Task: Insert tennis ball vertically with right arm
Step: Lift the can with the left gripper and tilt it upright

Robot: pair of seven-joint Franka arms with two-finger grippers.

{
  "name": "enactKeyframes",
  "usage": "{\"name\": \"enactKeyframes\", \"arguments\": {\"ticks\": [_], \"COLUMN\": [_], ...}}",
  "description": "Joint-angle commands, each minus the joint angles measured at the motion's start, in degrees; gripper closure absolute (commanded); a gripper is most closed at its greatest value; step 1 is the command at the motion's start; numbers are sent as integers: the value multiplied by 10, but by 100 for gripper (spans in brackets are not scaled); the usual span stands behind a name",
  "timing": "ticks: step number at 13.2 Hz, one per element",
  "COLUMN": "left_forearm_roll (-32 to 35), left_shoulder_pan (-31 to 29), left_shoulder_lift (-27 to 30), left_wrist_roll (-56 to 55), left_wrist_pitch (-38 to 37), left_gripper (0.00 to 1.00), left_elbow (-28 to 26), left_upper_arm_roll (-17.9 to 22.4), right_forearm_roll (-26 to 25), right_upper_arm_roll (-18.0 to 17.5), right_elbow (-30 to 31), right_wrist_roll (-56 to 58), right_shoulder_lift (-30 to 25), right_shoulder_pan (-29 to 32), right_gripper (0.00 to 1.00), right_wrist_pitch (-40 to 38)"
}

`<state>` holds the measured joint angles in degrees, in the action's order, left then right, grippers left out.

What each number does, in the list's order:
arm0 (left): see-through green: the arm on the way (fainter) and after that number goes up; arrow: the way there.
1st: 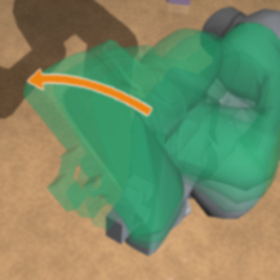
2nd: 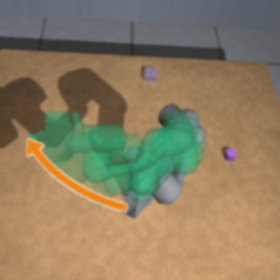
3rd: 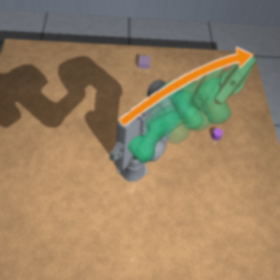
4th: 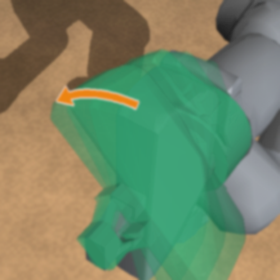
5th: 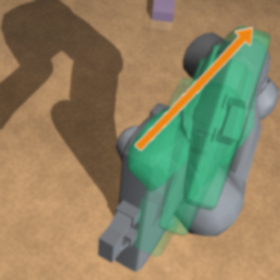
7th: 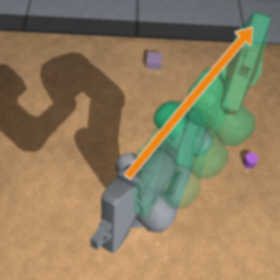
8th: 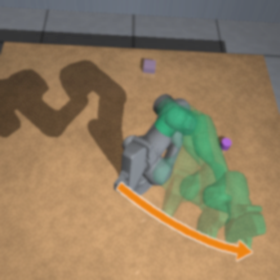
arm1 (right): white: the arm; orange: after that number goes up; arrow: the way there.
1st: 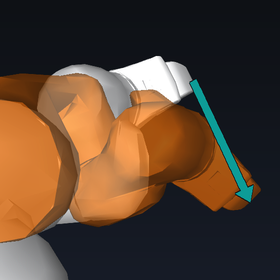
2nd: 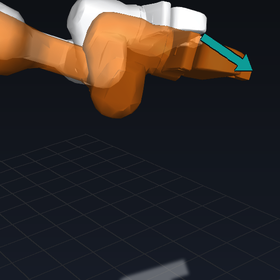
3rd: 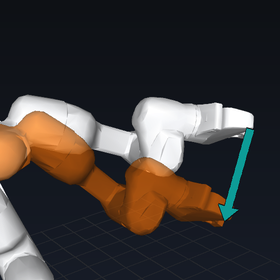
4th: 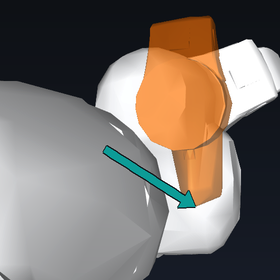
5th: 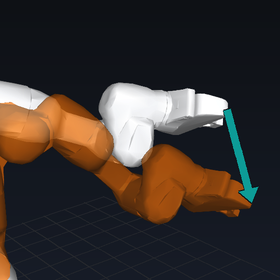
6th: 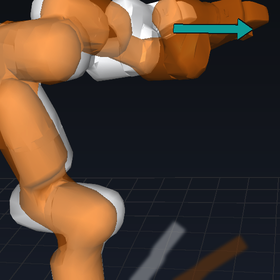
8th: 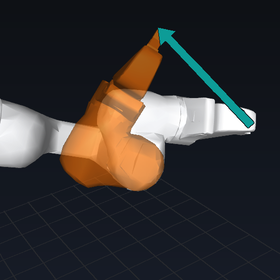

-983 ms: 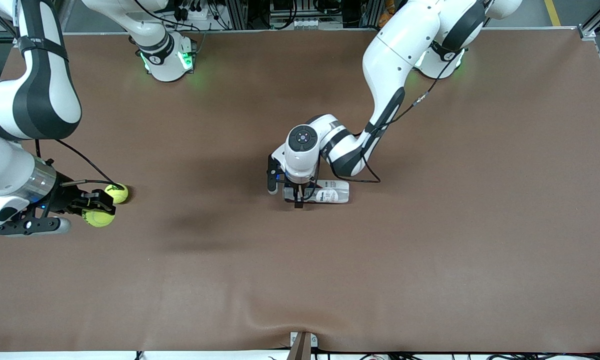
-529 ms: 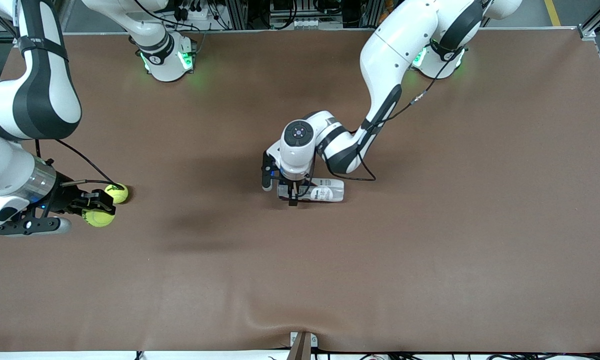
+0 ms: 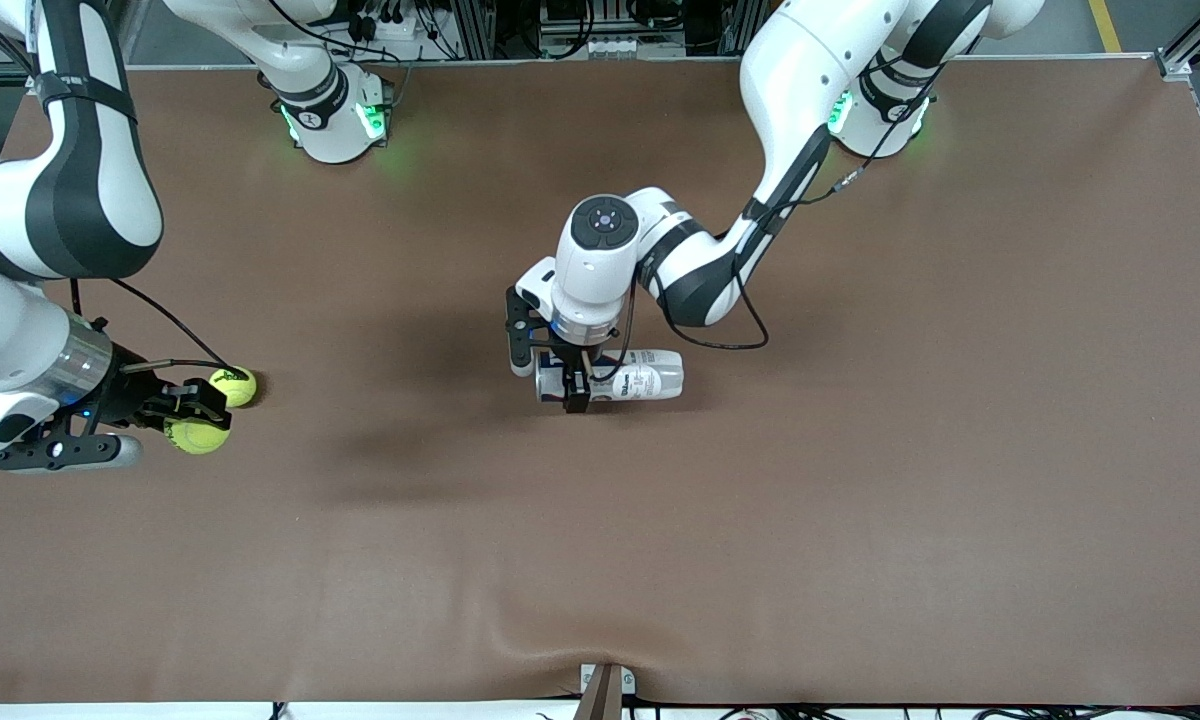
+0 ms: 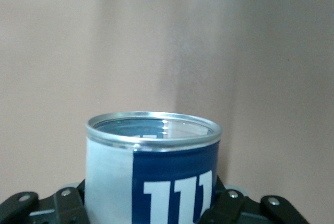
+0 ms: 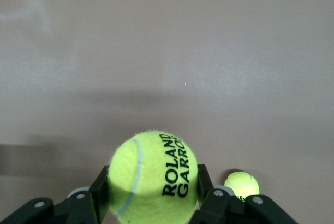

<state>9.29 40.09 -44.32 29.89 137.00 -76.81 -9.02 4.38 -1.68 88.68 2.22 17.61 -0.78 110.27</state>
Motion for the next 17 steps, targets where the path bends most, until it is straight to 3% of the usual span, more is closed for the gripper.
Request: {"name": "enactKeyframes", "arguments": {"ticks": [1, 11, 17], "left_forearm_roll": [-7, 26, 31], "left_shoulder_pan": [1, 3, 8], "left_shoulder_lift": [30, 70, 73], "left_wrist_roll": [-38, -215, -242], "left_wrist_pitch": [-8, -7, -1], "left_gripper": [24, 23, 23], "left_elbow": [-13, -12, -12], "left_upper_arm_roll": [5, 15, 19], "right_forearm_roll": [8, 8, 8], "right_upper_arm_roll": [-1, -1, -1], "right_elbow": [9, 9, 10], "right_wrist_roll": [2, 2, 2], "right_shoulder_lift": [-15, -15, -15], "right_shoulder_pan": [1, 1, 2], "right_gripper": [63, 63, 63], "right_wrist_pitch": [-7, -7, -8]}}
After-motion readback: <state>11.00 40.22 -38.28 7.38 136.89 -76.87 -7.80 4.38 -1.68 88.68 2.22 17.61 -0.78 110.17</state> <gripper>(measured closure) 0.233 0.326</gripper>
